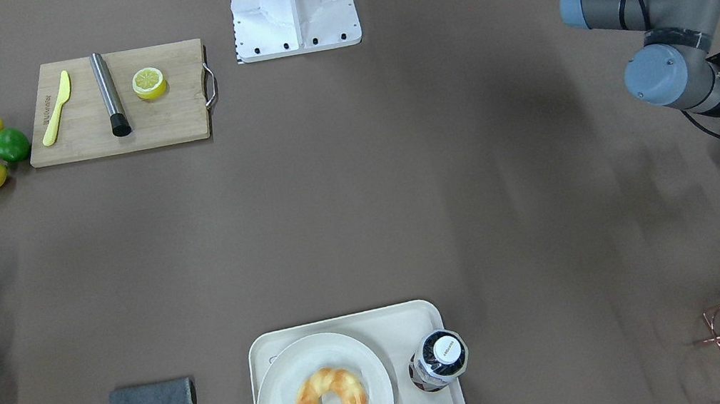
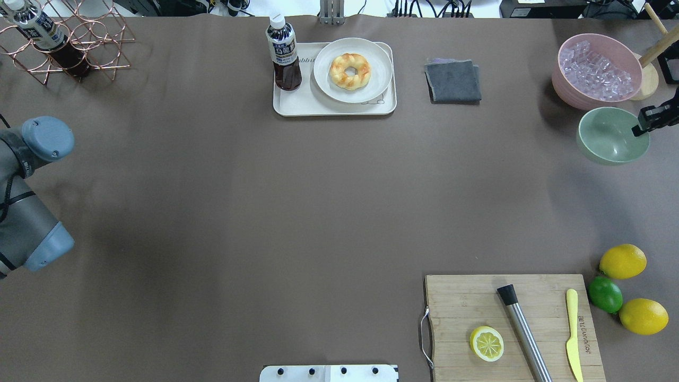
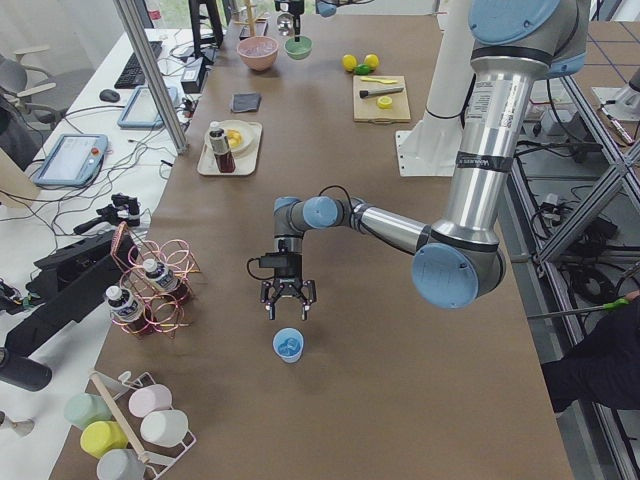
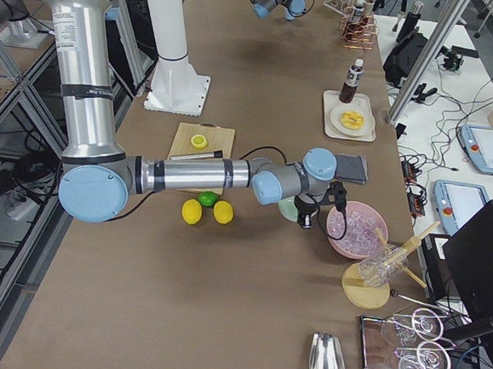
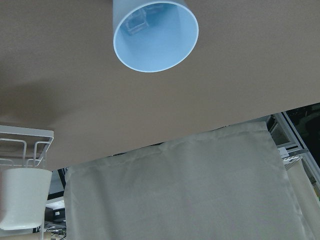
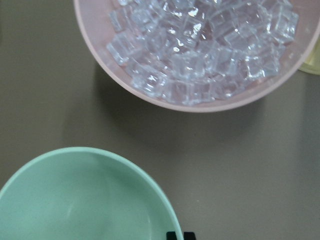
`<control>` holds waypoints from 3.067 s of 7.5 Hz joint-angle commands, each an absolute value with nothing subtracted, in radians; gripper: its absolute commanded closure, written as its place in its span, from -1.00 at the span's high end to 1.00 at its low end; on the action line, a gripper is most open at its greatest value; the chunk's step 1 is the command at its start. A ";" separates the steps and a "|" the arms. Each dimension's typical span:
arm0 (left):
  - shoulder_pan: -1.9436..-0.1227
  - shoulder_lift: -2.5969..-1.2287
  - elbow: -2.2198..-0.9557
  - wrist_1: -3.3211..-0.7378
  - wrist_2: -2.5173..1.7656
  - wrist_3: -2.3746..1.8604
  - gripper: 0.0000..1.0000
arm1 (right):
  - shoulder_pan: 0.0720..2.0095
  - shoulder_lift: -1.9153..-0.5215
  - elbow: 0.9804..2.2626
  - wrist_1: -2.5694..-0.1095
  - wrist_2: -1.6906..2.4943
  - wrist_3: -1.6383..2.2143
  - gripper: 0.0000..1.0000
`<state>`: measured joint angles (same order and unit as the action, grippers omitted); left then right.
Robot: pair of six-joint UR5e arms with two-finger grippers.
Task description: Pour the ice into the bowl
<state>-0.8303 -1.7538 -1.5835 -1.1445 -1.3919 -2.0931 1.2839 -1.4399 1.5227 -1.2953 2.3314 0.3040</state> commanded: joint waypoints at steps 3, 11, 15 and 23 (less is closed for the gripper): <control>-0.827 -1.833 -1.428 -1.144 -1.391 -2.149 0.93 | 1.260 -1.200 1.718 -1.787 2.319 0.369 -1.00; -0.799 -1.830 -1.391 -1.141 -1.396 -2.186 0.93 | 0.929 -0.772 1.651 -1.905 2.068 0.918 -1.00; -0.801 -1.783 -1.384 -1.149 -1.396 -2.181 0.93 | 0.725 -0.541 1.501 -1.873 1.927 1.154 -1.00; -0.821 -1.767 -1.281 -1.252 -1.390 -2.172 0.64 | 0.450 -0.379 1.214 -1.576 1.773 1.282 -1.00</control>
<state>-0.8156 -1.7738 -1.2849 -1.2415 -1.3912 -2.1753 0.4962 -0.3755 1.2525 -1.6552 1.8003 1.2813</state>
